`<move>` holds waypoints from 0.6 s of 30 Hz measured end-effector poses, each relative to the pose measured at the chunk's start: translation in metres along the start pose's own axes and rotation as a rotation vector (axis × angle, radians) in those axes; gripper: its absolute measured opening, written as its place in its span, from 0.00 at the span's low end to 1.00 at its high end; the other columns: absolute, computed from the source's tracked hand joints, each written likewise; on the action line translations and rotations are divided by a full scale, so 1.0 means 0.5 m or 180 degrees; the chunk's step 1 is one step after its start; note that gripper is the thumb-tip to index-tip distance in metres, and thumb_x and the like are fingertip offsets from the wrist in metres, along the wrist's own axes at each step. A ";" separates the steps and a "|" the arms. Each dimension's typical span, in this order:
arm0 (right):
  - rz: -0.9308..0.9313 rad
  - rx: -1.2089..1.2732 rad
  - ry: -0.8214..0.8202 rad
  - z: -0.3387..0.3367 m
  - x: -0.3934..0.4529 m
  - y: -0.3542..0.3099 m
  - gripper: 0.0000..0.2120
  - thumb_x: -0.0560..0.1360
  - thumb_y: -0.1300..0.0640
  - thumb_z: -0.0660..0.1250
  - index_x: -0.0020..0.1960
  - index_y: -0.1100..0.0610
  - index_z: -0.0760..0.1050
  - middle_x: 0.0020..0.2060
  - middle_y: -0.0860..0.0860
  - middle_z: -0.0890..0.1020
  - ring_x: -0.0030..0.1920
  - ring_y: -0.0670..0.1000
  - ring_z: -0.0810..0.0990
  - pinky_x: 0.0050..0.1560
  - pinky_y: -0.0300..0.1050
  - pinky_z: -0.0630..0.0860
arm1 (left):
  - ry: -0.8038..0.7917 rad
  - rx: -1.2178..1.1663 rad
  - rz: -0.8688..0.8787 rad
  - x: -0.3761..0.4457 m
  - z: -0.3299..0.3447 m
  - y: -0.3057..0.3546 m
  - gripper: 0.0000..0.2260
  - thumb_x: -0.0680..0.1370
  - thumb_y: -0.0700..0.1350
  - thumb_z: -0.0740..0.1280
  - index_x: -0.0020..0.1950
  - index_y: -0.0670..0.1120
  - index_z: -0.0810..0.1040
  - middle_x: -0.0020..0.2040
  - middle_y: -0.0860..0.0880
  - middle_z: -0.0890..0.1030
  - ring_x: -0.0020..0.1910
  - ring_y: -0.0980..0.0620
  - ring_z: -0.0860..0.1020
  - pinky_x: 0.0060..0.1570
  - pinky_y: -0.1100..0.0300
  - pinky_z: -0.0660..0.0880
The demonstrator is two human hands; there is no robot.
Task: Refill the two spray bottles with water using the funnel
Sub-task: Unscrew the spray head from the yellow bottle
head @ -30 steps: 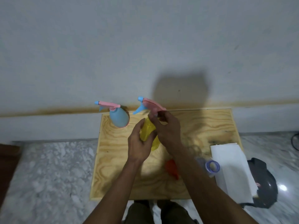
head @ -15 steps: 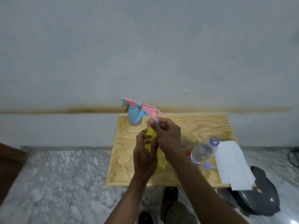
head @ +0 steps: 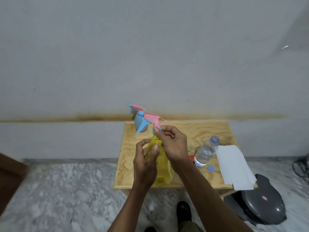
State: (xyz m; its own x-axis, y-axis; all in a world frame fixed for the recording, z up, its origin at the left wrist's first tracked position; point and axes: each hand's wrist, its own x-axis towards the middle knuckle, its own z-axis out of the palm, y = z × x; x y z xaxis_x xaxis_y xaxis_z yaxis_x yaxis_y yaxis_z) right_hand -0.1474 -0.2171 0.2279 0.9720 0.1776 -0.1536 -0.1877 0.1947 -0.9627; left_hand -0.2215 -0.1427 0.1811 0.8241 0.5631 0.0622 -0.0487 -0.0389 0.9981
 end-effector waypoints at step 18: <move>-0.0302 -0.0189 0.0157 0.008 -0.040 0.016 0.06 0.77 0.57 0.71 0.54 0.53 0.79 0.42 0.52 0.86 0.44 0.48 0.85 0.47 0.48 0.81 | 0.0307 -0.0100 0.0096 -0.034 -0.010 0.011 0.18 0.75 0.55 0.71 0.64 0.61 0.77 0.64 0.55 0.82 0.65 0.55 0.79 0.64 0.45 0.77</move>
State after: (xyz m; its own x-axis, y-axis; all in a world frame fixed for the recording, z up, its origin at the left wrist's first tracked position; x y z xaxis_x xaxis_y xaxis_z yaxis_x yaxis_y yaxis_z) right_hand -0.1687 -0.2153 0.2239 0.9911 0.1133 -0.0706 -0.0874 0.1506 -0.9847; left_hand -0.2385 -0.1486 0.1855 0.7638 0.6390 0.0907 -0.0915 -0.0319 0.9953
